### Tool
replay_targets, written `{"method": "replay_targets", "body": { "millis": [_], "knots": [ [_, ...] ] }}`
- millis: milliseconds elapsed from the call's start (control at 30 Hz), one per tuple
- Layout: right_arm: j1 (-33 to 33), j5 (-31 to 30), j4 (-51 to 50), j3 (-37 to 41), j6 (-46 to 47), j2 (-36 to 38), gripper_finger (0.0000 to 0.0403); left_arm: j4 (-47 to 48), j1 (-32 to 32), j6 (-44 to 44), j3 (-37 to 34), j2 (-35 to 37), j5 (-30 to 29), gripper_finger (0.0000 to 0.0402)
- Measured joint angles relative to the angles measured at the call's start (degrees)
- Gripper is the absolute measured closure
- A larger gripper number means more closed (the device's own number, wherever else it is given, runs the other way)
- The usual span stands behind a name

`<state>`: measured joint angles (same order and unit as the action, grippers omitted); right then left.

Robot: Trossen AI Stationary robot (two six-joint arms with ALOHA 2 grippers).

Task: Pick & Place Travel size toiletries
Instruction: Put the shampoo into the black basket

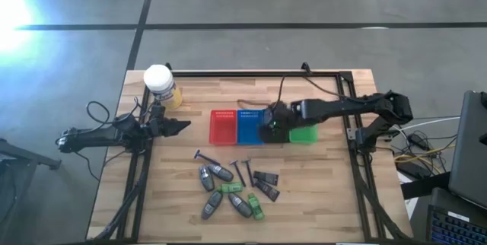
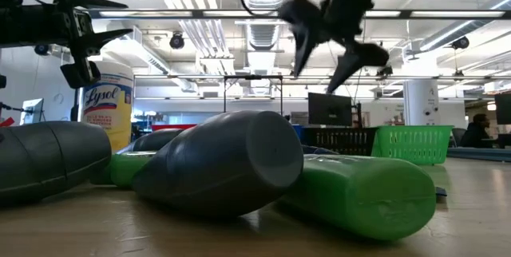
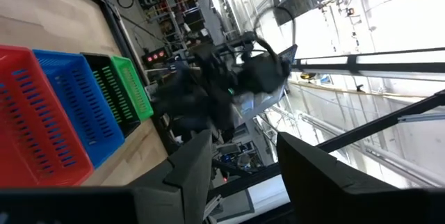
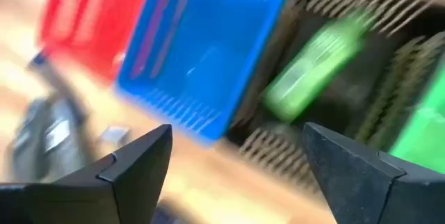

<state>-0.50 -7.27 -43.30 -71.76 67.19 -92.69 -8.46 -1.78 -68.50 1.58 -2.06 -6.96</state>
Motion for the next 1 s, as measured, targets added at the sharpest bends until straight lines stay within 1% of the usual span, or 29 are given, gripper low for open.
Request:
{"method": "replay_targets", "body": {
  "millis": [67, 200, 300, 433, 567, 733, 867, 1000],
  "knots": [
    [3.64, 2.06, -0.68, -1.68, 4.03, -1.2, 0.0081, 0.04, 0.0, 0.63, 0.0, -0.05, 0.0, 0.0234],
    [11.26, 3.14, -1.14, -4.97, 12.23, -5.45, 0.0087, 0.52, 0.0, 0.84, 0.0, -0.07, 0.94, 0.0234],
    [15.95, 5.05, -1.33, -8.02, 16.78, -10.64, 0.0095, 0.63, 0.0, 0.86, 0.0, -0.22, 2.88, 0.0234],
    [20.33, 9.1, -1.19, -13.91, 21.33, -18.25, 0.0101, 1.35, 0.0, 0.86, 0.0, -0.47, 5.87, 0.0234],
    [23.1, 11.86, -1.47, -19.8, 24.7, -25.38, 0.0095, 2.49, 0.0, 1.14, -0.02, -0.76, 10.47, 0.0234],
    [25.12, 12.2, -1.46, -26.3, 27.62, -30.27, 0.0081, 5.65, 0.0, 1.24, -0.02, -0.86, 15.19, 0.0234],
    [26.17, 12.29, -1.4, -29.98, 28.01, -32.89, 0.0075, 7.75, 0.0, 1.23, -0.02, -0.86, 16.5, 0.0234],
    [26.76, 12.96, -1.5, -30.82, 27.98, -35.5, 0.0075, 7.8, 0.0, 1.07, -0.02, -0.85, 16.48, 0.0234]
  ]
}}
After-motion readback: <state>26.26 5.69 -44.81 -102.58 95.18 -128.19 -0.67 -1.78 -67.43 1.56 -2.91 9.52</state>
